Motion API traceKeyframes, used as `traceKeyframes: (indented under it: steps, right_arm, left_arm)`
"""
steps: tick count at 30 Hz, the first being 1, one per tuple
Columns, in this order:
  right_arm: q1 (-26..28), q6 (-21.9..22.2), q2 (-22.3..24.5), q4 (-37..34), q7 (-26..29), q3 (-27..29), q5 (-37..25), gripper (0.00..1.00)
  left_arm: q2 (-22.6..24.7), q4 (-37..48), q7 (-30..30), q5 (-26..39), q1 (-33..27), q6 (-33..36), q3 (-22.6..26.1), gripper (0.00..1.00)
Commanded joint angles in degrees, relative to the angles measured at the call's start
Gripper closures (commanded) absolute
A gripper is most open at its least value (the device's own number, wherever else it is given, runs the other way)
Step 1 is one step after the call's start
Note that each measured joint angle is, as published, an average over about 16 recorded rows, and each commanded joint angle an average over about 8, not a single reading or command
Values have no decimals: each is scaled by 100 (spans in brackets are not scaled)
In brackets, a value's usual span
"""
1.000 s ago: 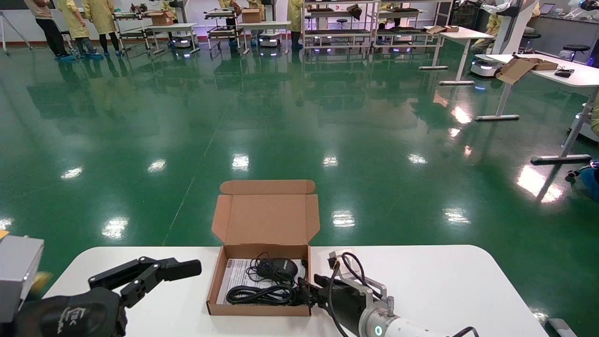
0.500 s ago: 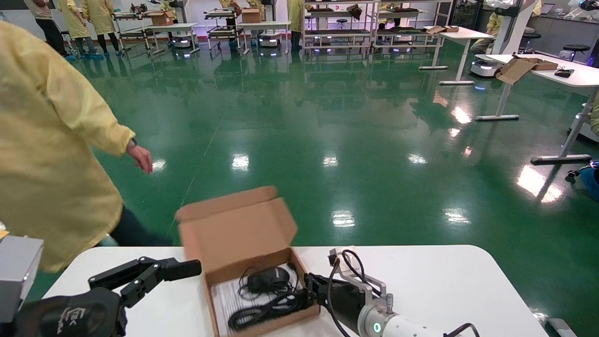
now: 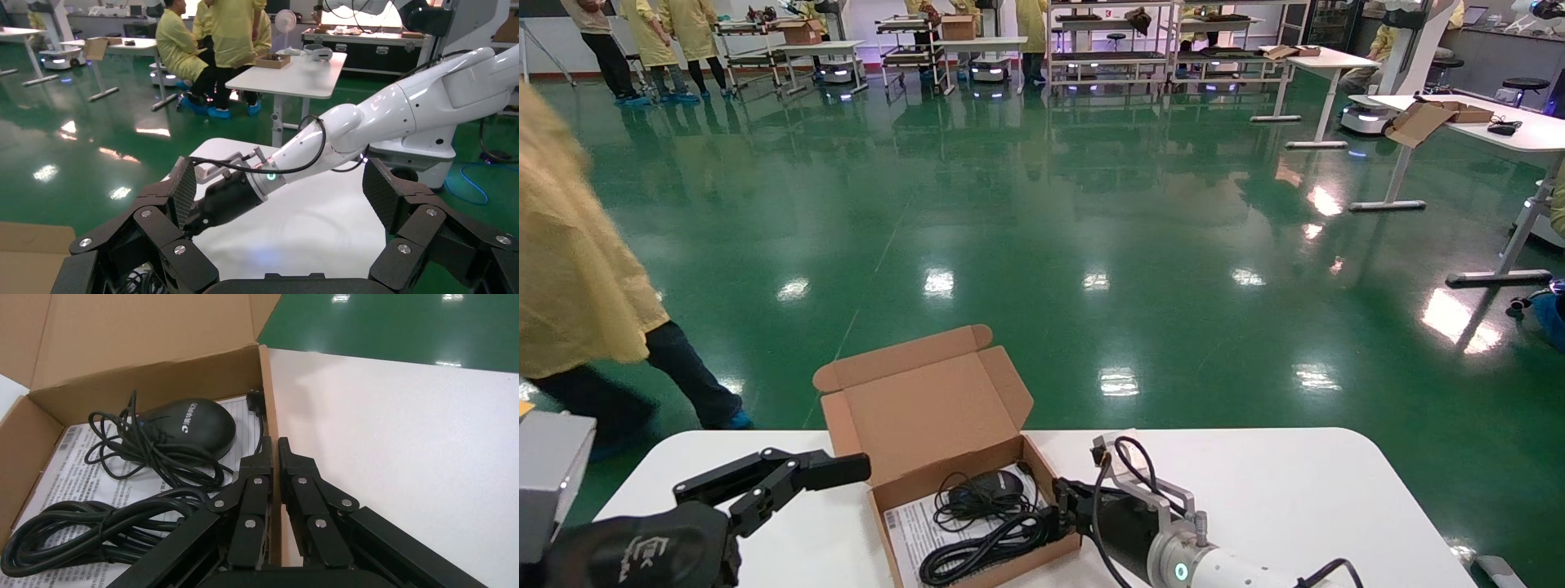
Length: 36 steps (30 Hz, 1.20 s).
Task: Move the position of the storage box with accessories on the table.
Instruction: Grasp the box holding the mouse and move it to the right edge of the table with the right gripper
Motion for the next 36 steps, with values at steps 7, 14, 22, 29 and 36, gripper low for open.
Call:
traceKeyframes:
  steps: [7, 14, 22, 29, 36]
  right_arm:
    - [406, -738, 160, -414, -526, 242, 142, 100]
    - [1096, -1803, 555, -834, -872, 483, 293, 100]
    - [2128, -2760, 1239, -1182, -768, 522, 258, 100]
    - [2779, -3242, 1883, -1492, -661, 438, 88, 100]
    - [2884, -3336, 2434, -1933, -821, 443, 58, 100]
  left_arm:
    - [0, 0, 0, 0, 0, 0, 0, 0]
    - [0, 0, 0, 0, 0, 0, 0, 0]
    - [0, 0, 0, 0, 0, 0, 0, 0]
    - [0, 0, 0, 0, 0, 0, 0, 0]
    - [0, 0, 0, 0, 0, 0, 0, 0]
